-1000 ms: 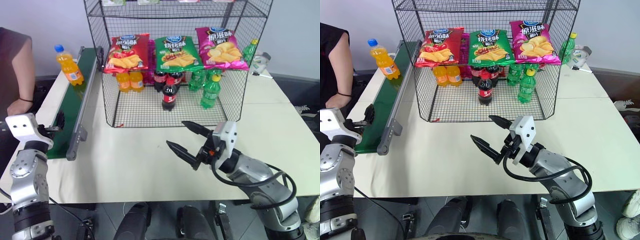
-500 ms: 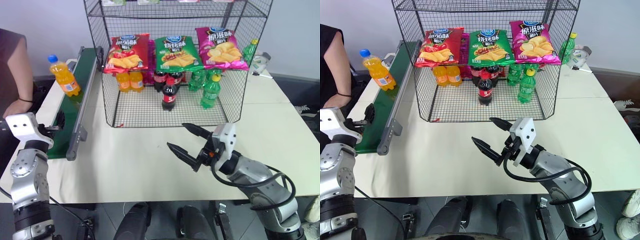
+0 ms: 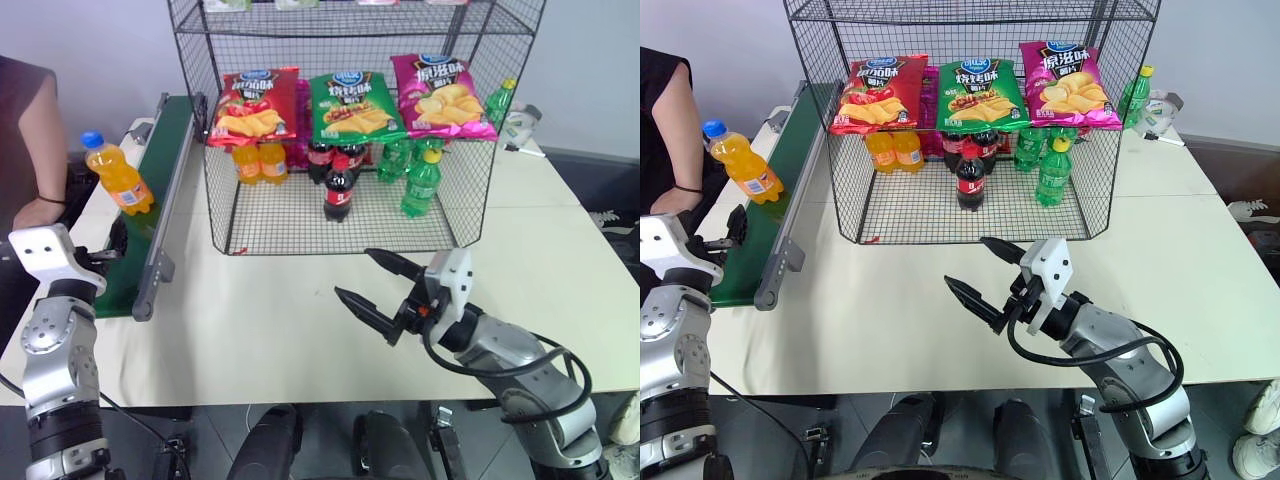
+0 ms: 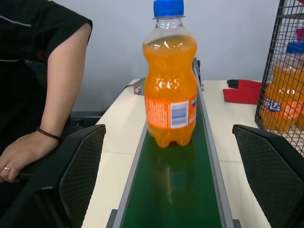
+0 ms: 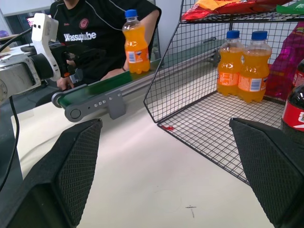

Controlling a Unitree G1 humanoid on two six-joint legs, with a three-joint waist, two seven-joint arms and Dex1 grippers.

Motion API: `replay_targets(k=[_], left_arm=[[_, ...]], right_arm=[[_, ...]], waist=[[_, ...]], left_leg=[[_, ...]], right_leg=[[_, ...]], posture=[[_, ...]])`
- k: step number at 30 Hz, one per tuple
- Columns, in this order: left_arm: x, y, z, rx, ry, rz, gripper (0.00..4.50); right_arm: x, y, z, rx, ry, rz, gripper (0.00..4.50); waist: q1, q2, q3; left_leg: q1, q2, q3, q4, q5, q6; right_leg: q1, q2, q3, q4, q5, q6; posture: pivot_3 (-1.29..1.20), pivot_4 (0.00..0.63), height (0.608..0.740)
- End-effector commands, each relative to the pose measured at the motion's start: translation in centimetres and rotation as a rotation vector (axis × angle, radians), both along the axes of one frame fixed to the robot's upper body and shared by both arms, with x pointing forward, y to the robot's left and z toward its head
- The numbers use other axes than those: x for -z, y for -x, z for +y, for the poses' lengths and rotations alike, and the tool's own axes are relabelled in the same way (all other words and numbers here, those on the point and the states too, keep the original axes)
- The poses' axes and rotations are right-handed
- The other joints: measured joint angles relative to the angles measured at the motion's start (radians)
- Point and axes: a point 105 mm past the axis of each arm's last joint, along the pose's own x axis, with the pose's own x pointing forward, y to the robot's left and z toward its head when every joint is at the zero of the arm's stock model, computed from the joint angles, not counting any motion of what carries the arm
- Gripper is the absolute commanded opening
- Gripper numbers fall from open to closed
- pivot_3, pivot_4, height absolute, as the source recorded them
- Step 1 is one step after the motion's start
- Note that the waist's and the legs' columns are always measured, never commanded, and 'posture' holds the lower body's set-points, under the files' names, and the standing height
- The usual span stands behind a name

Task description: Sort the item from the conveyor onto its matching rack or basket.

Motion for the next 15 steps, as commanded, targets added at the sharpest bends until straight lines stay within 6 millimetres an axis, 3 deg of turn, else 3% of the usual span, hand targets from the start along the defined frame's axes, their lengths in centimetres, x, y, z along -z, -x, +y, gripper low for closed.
replay_targets(k=[1, 15], left_arm=[[-1.44, 0.37, 0.47, -0.018, -0.022, -0.051, 4.45], [-1.42, 0.42, 0.85, -0.032, -0.018, -0.049, 4.45]], right_arm=[[-1.47, 0.82, 0.46, -0.021, -0.023, -0.067, 4.50], [-1.45, 0.59, 0.79, -0.021, -0.025, -0.067, 4.50]], waist=[[0.000, 0.000, 0.000], [0.000, 0.000, 0.000]], left_leg=[[0.000, 0.000, 0.000, 0.000, 0.000, 0.000], [0.000, 0.000, 0.000, 0.000, 0.000, 0.000]], right_leg=[[0.000, 0.000, 0.000, 0.000, 0.000, 0.000], [0.000, 0.000, 0.000, 0.000, 0.000, 0.000]], posture=[[0.00, 0.150, 0.740], [0.00, 0.150, 0.740]])
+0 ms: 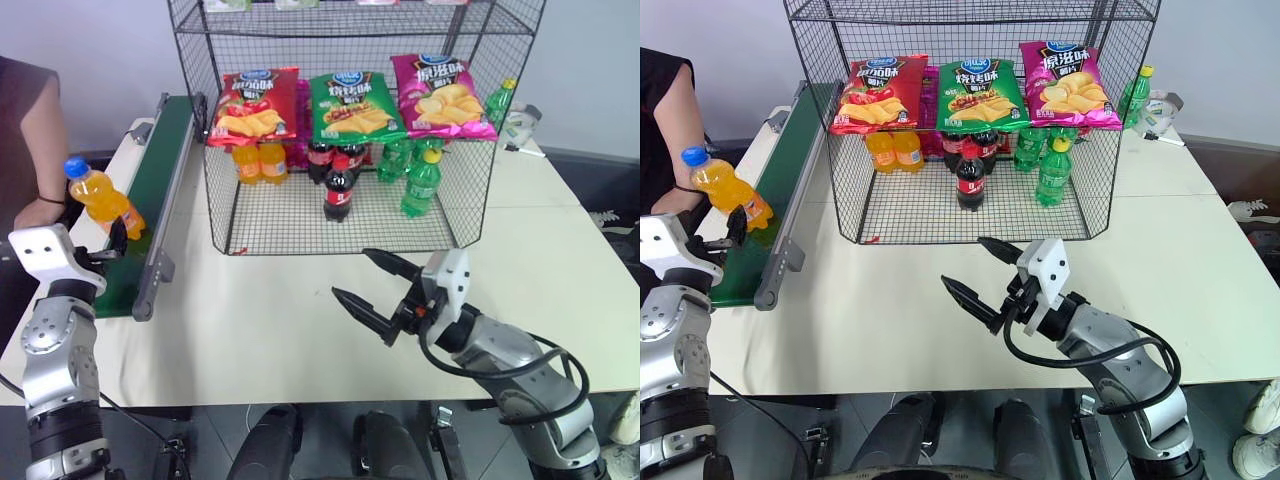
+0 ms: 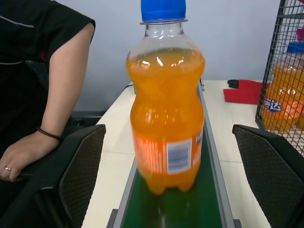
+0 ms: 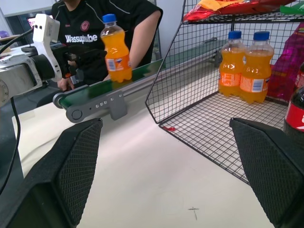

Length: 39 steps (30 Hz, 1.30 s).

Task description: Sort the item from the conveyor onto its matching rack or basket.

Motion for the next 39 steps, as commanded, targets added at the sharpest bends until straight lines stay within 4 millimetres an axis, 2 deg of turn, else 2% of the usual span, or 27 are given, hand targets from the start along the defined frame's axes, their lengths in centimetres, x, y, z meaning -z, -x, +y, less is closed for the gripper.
replay_targets(k=[1, 9, 12, 14, 15, 18, 21, 25, 27, 29, 32, 35, 39], left_arm=[[-1.4, 0.4, 0.9, -0.031, -0.017, -0.050, 4.45], [-1.5, 0.4, 0.9, -0.030, -0.005, -0.054, 4.45], [-1.5, 0.5, 1.0, -0.030, 0.001, -0.061, 3.62], [-1.8, 0.6, 0.8, -0.016, 0.004, -0.079, 2.66], [-2.0, 0.7, 0.7, -0.009, 0.004, -0.089, 2.39], [-3.0, 0.7, 0.2, 0.025, 0.007, -0.132, 2.37], [-5.4, 0.7, -1.0, 0.100, 0.009, -0.211, 2.37], [-9.1, 0.4, -4.9, 0.320, -0.016, -0.290, 2.37], [-10.2, 0.0, -7.6, 0.451, -0.018, -0.295, 2.37], [-10.5, -0.3, -9.8, 0.556, -0.023, -0.272, 2.37], [-9.6, -1.4, -13.5, 0.676, -0.058, -0.213, 2.37], [-8.2, -3.0, -15.3, 0.690, -0.050, -0.167, 2.37], [-5.1, -5.6, -17.8, 0.676, -0.070, -0.088, 2.37]], right_arm=[[-1.4, 0.5, 0.4, -0.020, -0.022, -0.065, 4.50], [-1.4, 0.6, 0.4, -0.023, -0.023, -0.066, 4.50], [-1.4, 0.6, 0.3, -0.023, -0.023, -0.067, 4.50], [-1.4, 0.6, 0.3, -0.023, -0.023, -0.066, 4.50], [-1.4, 0.6, 0.3, -0.024, -0.023, -0.066, 4.50], [-1.4, 0.6, 0.3, -0.026, -0.021, -0.067, 4.50], [-1.4, 0.6, 0.2, -0.027, -0.019, -0.067, 4.50], [-1.5, 0.7, 0.3, -0.029, -0.016, -0.068, 4.50], [-1.5, 0.7, 0.4, -0.030, -0.014, -0.069, 4.50], [-1.5, 0.7, 0.4, -0.029, -0.013, -0.071, 4.50], [-1.5, 0.7, 0.4, -0.019, -0.014, -0.070, 4.50], [-1.5, 0.6, 0.2, -0.005, -0.013, -0.071, 4.50], [-1.4, 0.5, -0.2, 0.017, -0.010, -0.075, 4.50]], waist=[[0.000, 0.000, 0.000], [0.000, 0.000, 0.000], [0.000, 0.000, 0.000], [0.000, 0.000, 0.000], [0.000, 0.000, 0.000], [0.001, 0.000, 0.000], [0.001, -0.001, 0.000], [0.002, -0.002, 0.000], [0.002, -0.002, 0.000], [0.000, -0.002, 0.000], [-0.002, -0.001, 0.000], [-0.003, -0.001, 0.000], [-0.001, -0.001, 0.000]], left_leg=[[0.000, 0.000, 0.000, 0.000, 0.000, 0.000], [0.000, 0.000, 0.000, 0.000, 0.000, 0.000], [0.000, 0.000, 0.000, 0.000, 0.000, 0.000], [0.000, 0.000, 0.000, 0.000, 0.000, 0.000], [0.000, 0.000, 0.000, 0.000, 0.000, 0.000], [0.000, 0.000, 0.000, 0.000, 0.000, 0.000], [0.000, 0.000, 0.000, 0.000, 0.000, 0.000], [-0.001, 0.000, -0.001, 0.001, 0.000, 0.000], [-0.001, 0.000, -0.001, 0.001, 0.000, 0.000], [0.000, 0.000, -0.001, 0.001, 0.000, 0.000], [0.000, 0.000, 0.000, 0.000, 0.000, 0.000], [0.000, 0.000, 0.000, 0.000, 0.000, 0.000], [0.000, 0.000, 0.000, 0.000, 0.000, 0.000]], right_leg=[[0.000, 0.000, 0.000, 0.000, 0.000, 0.000], [0.000, 0.000, 0.000, 0.000, 0.000, 0.000], [0.000, 0.000, 0.000, 0.000, 0.000, 0.000], [0.000, 0.000, 0.000, 0.000, 0.000, 0.000], [0.000, 0.000, 0.000, 0.000, 0.000, 0.000], [0.000, 0.000, 0.000, 0.000, 0.000, 0.000], [0.000, 0.000, 0.000, 0.000, 0.000, 0.000], [0.000, 0.000, -0.001, 0.000, 0.000, 0.000], [0.000, 0.000, -0.001, 0.000, 0.000, 0.000], [0.001, 0.000, -0.001, 0.000, 0.000, -0.001], [0.002, 0.000, -0.001, 0.000, 0.000, 0.000], [0.003, 0.001, 0.000, 0.001, 0.000, 0.000], [0.003, 0.001, -0.001, 0.001, 0.000, 0.000]], posture=[[0.00, 0.150, 0.740], [0.00, 0.150, 0.740], [0.00, 0.150, 0.740], [0.00, 0.150, 0.740], [0.00, 0.150, 0.740], [0.00, 0.150, 0.740], [0.00, 0.150, 0.740], [0.00, 0.150, 0.740], [0.00, 0.150, 0.740], [0.00, 0.150, 0.740], [0.00, 0.150, 0.740], [0.00, 0.150, 0.740], [0.00, 0.150, 0.740]])
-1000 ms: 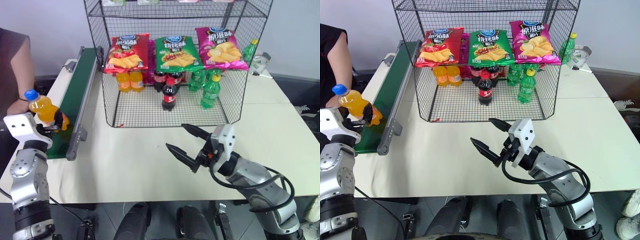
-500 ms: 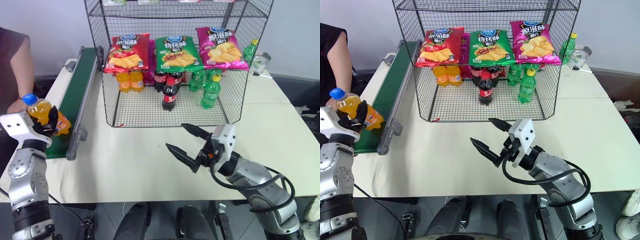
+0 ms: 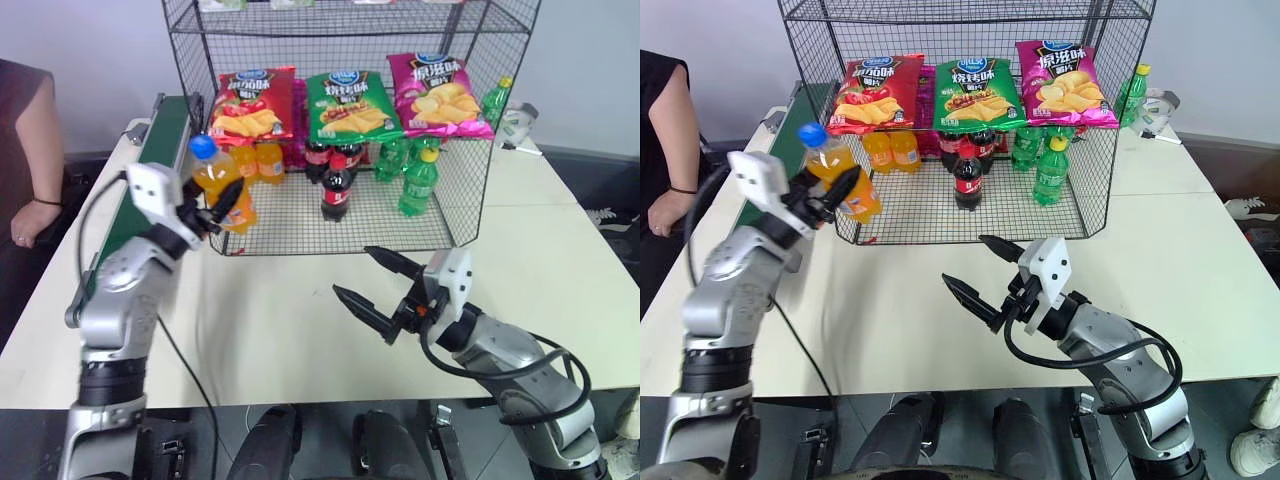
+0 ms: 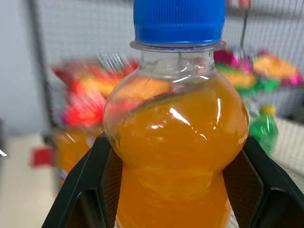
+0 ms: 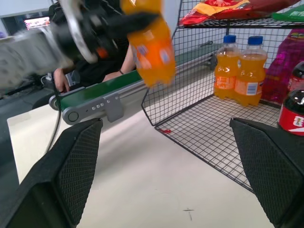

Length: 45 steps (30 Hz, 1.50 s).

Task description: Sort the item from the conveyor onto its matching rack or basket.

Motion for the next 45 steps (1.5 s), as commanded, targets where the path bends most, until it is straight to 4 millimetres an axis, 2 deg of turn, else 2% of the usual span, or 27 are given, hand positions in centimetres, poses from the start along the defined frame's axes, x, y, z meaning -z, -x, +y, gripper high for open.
replay_targets(k=[1, 6, 9, 14, 19, 25, 29, 35, 38, 45], left_arm=[[0.0, -1.6, -1.0, -0.046, -0.031, -0.057, 2.37], [2.8, -4.9, -1.8, -0.133, -0.019, -0.019, 2.37], [3.7, -6.4, -2.7, -0.165, -0.004, -0.018, 2.37], [4.6, -8.1, -3.5, -0.215, 0.055, 0.005, 2.37], [4.8, -8.8, -3.7, -0.267, 0.041, -0.002, 2.37], [5.4, -9.2, -3.5, -0.306, 0.027, 0.019, 2.37], [5.4, -9.1, -3.3, -0.294, 0.039, 0.016, 4.38], [5.3, -8.5, -3.4, -0.227, 0.080, 0.005, 4.45], [5.3, -8.0, -2.7, -0.230, 0.057, -0.013, 4.45], [5.0, -6.2, -1.7, -0.195, 0.057, -0.003, 4.45]], right_arm=[[-1.3, 0.5, -0.1, 0.007, -0.008, -0.064, 4.50], [-1.3, 0.7, -0.2, 0.024, -0.005, -0.070, 4.50], [-1.5, 0.8, -0.3, 0.030, -0.004, -0.075, 4.50], [-1.6, 0.9, -0.3, 0.034, -0.003, -0.081, 4.50], [-1.6, 0.9, -0.4, 0.037, -0.002, -0.086, 4.50], [-1.5, 0.7, -0.3, 0.036, -0.002, -0.089, 4.50], [-1.6, 0.8, 0.1, 0.031, -0.004, -0.092, 4.50], [-2.0, 0.8, 0.5, 0.026, -0.009, -0.094, 4.50], [-2.4, -0.2, 0.2, 0.031, -0.009, -0.093, 4.50], [-2.8, -0.5, 0.0, 0.030, -0.011, -0.085, 4.50]], waist=[[0.002, 0.000, 0.000], [0.003, -0.001, 0.000], [0.003, -0.001, 0.000], [0.002, -0.001, 0.000], [-0.001, -0.001, 0.001], [0.001, -0.002, 0.001], [0.001, -0.002, 0.000], [0.000, -0.002, 0.000], [-0.004, -0.001, 0.000], [-0.004, -0.001, 0.000]], left_leg=[[0.000, 0.000, 0.000, 0.000, 0.000, 0.000], [0.000, -0.001, 0.000, 0.001, 0.000, 0.000], [-0.001, -0.001, 0.000, 0.001, 0.000, 0.000], [-0.001, -0.002, 0.000, 0.001, 0.000, 0.000], [-0.001, -0.001, 0.000, 0.001, 0.000, 0.000], [-0.001, -0.002, 0.000, 0.002, 0.000, 0.000], [-0.001, -0.002, 0.000, 0.002, 0.000, 0.000], [0.000, -0.002, 0.000, 0.002, 0.000, 0.000], [0.000, -0.002, 0.000, 0.002, 0.000, 0.000], [0.000, -0.002, 0.000, 0.002, 0.000, 0.000]], right_leg=[[0.000, 0.000, 0.000, 0.000, 0.000, 0.000], [0.000, 0.000, 0.000, 0.000, 0.000, 0.000], [0.000, 0.000, -0.001, 0.000, 0.000, 0.001], [0.001, -0.001, -0.001, 0.000, 0.000, 0.001], [0.000, 0.001, -0.002, 0.001, 0.000, 0.001], [0.000, 0.001, -0.002, 0.002, 0.000, 0.001], [0.000, 0.001, -0.002, 0.002, 0.000, 0.001], [0.000, 0.001, -0.002, 0.003, 0.000, 0.001], [0.000, 0.001, -0.002, 0.003, 0.000, 0.001], [0.000, 0.001, -0.001, 0.003, 0.000, 0.001]], posture=[[0.00, 0.150, 0.740], [0.00, 0.150, 0.740], [0.00, 0.150, 0.740], [0.00, 0.150, 0.740], [0.00, 0.150, 0.740], [0.00, 0.150, 0.740], [0.00, 0.150, 0.740], [0.00, 0.150, 0.740], [0.00, 0.150, 0.740], [0.00, 0.150, 0.740]])
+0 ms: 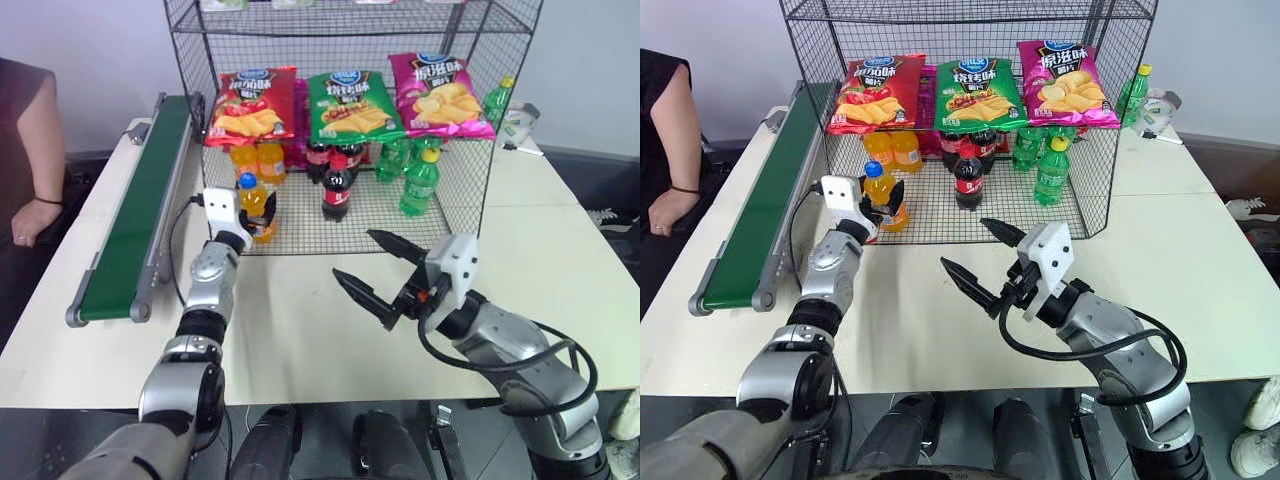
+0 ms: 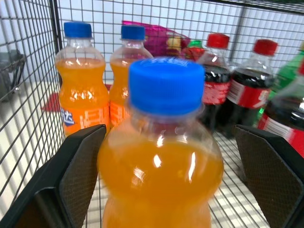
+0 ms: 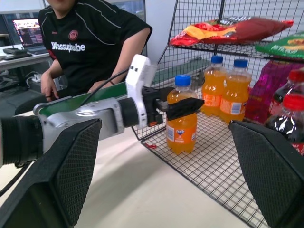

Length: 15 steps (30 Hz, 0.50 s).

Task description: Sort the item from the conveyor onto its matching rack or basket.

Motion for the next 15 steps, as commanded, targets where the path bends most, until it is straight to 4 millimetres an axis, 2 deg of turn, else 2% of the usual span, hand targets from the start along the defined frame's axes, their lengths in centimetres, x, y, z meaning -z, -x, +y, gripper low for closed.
replay_targets(k=[1, 5, 9, 11, 15], left_arm=[[-2.2, 0.6, 0.3, 0.002, -0.020, -0.058, 4.45], [-2.3, 1.9, 0.8, 0.011, -0.055, -0.039, 4.45], [-2.9, 4.0, 0.6, 0.114, -0.110, -0.028, 4.45], [-3.4, 5.1, 1.1, 0.159, -0.120, -0.011, 4.45], [-4.1, 7.6, 3.2, 0.214, -0.162, 0.043, 4.45]], right_arm=[[-1.0, 0.2, -0.1, -0.008, -0.015, -0.032, 4.50], [-1.2, 0.4, 0.1, -0.020, -0.014, -0.030, 4.50], [-1.2, 0.6, 0.2, -0.023, -0.010, -0.028, 4.50], [-1.2, 0.6, 0.2, -0.021, -0.008, -0.026, 4.50], [-0.9, 0.7, 0.0, -0.016, -0.004, -0.019, 4.50]], waist=[[0.002, 0.000, 0.000], [0.003, 0.000, 0.000], [0.003, 0.000, 0.000], [0.001, 0.000, 0.000], [0.000, 0.001, -0.001]], left_leg=[[0.000, 0.000, 0.000, 0.000, 0.000, 0.000], [0.000, 0.000, 0.000, 0.001, 0.000, 0.000], [0.000, 0.000, 0.000, 0.000, 0.000, 0.000], [0.000, 0.000, 0.000, 0.000, 0.000, 0.000], [0.000, 0.001, 0.000, 0.000, 0.000, 0.000]], right_leg=[[0.000, 0.000, 0.000, 0.000, 0.000, 0.000], [0.000, 0.000, 0.000, 0.001, 0.000, 0.000], [0.000, 0.000, 0.000, 0.001, 0.000, 0.000], [0.000, -0.001, 0.001, 0.001, 0.000, 0.000], [-0.001, -0.001, 0.001, 0.001, 0.000, -0.001]], posture=[[0.00, 0.150, 0.740], [0.00, 0.150, 0.740], [0.00, 0.150, 0.740], [0.00, 0.150, 0.740], [0.00, 0.150, 0.740]])
